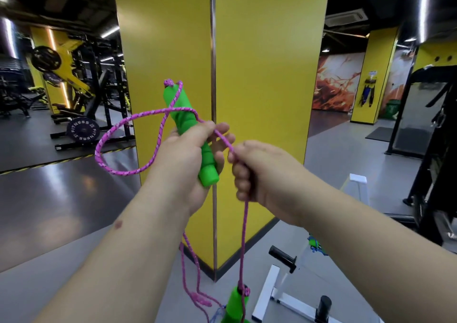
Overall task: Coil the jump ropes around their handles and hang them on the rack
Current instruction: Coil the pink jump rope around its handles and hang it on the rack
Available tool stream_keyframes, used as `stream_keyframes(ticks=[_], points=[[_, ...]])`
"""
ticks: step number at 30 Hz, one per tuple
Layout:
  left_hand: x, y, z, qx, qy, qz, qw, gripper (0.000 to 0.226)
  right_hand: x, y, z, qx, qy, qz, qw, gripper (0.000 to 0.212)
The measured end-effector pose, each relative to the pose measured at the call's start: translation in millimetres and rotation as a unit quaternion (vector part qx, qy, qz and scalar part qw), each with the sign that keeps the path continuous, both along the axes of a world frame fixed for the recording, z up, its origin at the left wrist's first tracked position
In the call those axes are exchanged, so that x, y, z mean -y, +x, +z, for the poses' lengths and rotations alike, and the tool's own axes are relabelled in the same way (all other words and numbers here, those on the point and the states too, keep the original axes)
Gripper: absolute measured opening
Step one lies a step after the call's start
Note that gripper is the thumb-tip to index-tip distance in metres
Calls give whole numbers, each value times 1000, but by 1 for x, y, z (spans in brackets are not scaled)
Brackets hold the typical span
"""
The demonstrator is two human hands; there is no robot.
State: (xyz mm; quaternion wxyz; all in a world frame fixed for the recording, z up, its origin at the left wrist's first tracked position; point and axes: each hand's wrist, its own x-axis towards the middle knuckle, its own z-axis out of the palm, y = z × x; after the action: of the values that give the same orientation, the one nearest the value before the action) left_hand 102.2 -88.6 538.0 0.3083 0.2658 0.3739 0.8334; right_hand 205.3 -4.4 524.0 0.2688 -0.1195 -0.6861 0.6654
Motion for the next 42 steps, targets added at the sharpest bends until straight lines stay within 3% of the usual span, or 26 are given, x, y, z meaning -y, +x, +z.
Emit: stream_keyframes(ticks=[3, 7, 11, 14, 16, 19, 23, 27, 37, 39, 42], points=[[3, 16, -23, -12, -18, -14, 1000, 10, 1, -10, 23, -93, -15, -33, 995, 26], [7, 40, -45, -41, -49, -40, 997, 8, 2, -26, 46, -133, 8, -66, 989, 23], [1, 31, -27, 10, -21, -48, 999, 2, -7, -23, 33, -81, 17, -67, 994, 25], [2, 15, 4, 75, 2, -117, 990, 24, -11, -11, 5, 4, -47, 17, 999, 25], [3, 7, 22, 96, 6, -136, 986, 26, -10, -1, -9, 68, -27, 96, 993, 25], [3, -2, 33, 102, 22, -109, 989, 23, -4, 6, -10, 62, 5, 130, 990, 20], [3, -3, 11, 25, -7, -48, 999, 9, -6, 1, 18, -57, -21, 41, 997, 21], [6, 17, -28, -80, -68, -26, 994, 10, -6, -12, 51, -108, -82, 49, 990, 22], [7, 25, -52, -139, -88, -53, 985, 44, -12, -26, 58, -171, -134, -33, 976, 24], [8, 21, -49, -128, -87, -49, 987, 42, -14, -19, 55, -135, -92, -46, 985, 22], [11, 10, -42, -90, -72, -55, 992, 35, -15, -8, 43, 0, -3, -17, 1000, 25]])
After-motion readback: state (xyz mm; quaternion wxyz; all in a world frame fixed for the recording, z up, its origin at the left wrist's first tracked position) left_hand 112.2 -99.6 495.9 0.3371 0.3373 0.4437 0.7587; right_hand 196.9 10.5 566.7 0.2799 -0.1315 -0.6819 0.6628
